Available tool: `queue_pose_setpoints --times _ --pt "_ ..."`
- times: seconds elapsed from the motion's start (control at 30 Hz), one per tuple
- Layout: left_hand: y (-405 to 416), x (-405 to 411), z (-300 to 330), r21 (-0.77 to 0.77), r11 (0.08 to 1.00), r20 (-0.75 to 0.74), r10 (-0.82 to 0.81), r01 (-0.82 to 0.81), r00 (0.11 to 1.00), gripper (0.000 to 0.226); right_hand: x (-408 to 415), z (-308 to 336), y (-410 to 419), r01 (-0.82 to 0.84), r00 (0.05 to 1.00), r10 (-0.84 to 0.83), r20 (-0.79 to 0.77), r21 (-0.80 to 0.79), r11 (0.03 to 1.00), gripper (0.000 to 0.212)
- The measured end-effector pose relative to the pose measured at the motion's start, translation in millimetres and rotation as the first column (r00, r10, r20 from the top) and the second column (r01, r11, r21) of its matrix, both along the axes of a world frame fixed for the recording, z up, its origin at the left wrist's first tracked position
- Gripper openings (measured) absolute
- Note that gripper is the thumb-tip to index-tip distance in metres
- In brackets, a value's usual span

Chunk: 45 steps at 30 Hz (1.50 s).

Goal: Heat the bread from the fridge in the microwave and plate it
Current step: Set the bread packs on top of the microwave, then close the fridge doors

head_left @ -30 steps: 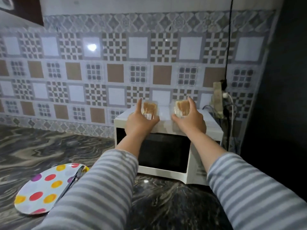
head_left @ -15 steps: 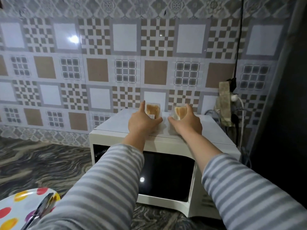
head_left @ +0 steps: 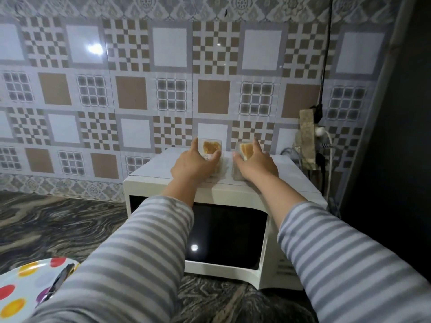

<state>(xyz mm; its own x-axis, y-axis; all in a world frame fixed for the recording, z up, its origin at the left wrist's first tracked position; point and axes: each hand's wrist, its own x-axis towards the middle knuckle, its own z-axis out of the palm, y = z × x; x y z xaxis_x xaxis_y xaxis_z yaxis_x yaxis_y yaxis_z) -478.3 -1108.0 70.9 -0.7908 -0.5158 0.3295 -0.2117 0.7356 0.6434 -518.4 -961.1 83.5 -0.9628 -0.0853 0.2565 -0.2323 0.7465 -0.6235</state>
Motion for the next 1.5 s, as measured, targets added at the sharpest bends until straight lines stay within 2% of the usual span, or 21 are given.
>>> queue_pose_setpoints --times 0.17,0.37,0.53,0.67,0.9,1.13,1.3,1.5 --pt "7 62 -2 -0.099 0.995 0.007 0.030 -0.029 1.000 0.077 58 -2 17 -0.005 0.999 0.009 -0.039 0.119 0.993 0.071" --pt "31 177 -16 -0.150 0.987 0.009 -0.052 0.053 0.999 0.062 166 -21 41 -0.016 0.999 0.024 -0.034 0.228 0.974 0.065" --pt "53 278 -42 0.004 0.941 0.115 -0.336 0.338 0.935 0.047 265 -42 71 -0.147 0.982 0.108 0.153 0.272 0.951 0.060" --pt "66 340 -51 0.100 0.896 0.211 -0.443 0.432 0.871 0.043 334 -47 101 -0.252 0.949 0.160 0.272 0.348 0.903 0.061" --pt "115 425 -45 0.104 0.890 0.206 -0.457 0.444 0.866 0.043 423 -44 160 -0.248 0.942 0.157 0.295 0.303 0.920 0.062" --pt "186 512 -63 0.149 0.894 0.154 -0.444 0.423 0.883 0.042 507 -60 223 -0.288 0.947 0.236 0.217 0.254 0.923 0.058" --pt "227 571 -76 0.173 0.907 0.207 -0.415 0.384 0.886 0.043 575 -70 272 -0.324 0.928 0.259 0.268 0.239 0.915 0.057" --pt "274 632 -67 0.162 0.884 0.196 -0.465 0.439 0.863 0.043 632 -65 315 -0.283 0.937 0.229 0.265 0.190 0.940 0.058"
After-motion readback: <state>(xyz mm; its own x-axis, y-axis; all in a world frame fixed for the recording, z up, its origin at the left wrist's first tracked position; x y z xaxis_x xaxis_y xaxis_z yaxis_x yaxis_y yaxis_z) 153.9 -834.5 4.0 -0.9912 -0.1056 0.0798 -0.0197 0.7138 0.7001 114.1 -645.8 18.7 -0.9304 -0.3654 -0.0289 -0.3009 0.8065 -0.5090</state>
